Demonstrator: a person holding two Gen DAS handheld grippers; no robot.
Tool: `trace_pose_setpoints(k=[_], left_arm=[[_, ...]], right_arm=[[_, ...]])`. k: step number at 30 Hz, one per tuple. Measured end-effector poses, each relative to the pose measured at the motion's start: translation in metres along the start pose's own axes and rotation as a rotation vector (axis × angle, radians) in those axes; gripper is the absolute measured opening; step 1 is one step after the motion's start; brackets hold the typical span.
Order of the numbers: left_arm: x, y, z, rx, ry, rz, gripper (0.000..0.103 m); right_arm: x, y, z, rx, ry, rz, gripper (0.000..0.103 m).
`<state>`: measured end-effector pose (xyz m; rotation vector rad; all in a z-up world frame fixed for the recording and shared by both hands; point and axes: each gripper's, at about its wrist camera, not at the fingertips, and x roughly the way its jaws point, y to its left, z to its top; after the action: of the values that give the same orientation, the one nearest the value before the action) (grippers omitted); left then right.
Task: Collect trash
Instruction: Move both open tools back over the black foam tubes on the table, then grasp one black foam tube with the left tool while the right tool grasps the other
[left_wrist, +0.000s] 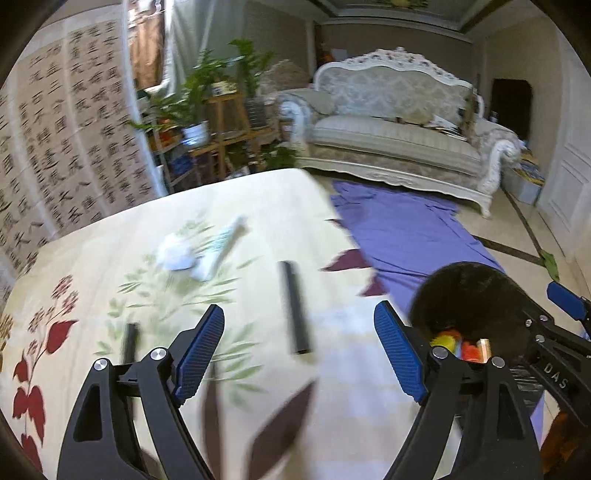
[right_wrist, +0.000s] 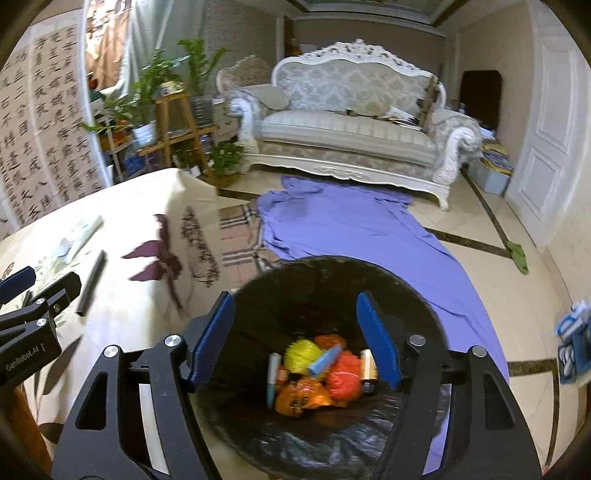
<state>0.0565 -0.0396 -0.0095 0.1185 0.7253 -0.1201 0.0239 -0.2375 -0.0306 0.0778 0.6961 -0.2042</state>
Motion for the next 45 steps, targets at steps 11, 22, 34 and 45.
trace_pose_setpoints(k=[11, 22, 34, 45], left_arm=[[0.002, 0.082, -0.027, -0.099, 0.056, 0.143, 0.081], [0.025, 0.128, -0.047, -0.160, 0.181, 0.115, 0.048], [0.033, 0.139, -0.038, -0.137, 0.157, 0.073, 0.014], [0.048, 0.153, -0.025, -0.153, 0.155, 0.066, 0.014]], right_arm=[[0.004, 0.070, 0.005, -0.106, 0.025, 0.131, 0.067], [0.010, 0.126, 0.008, -0.193, 0.054, 0.225, 0.067], [0.023, 0.148, 0.011, -0.227, 0.076, 0.247, 0.067], [0.051, 0.175, 0.022, -0.250, 0.136, 0.267, 0.060]])
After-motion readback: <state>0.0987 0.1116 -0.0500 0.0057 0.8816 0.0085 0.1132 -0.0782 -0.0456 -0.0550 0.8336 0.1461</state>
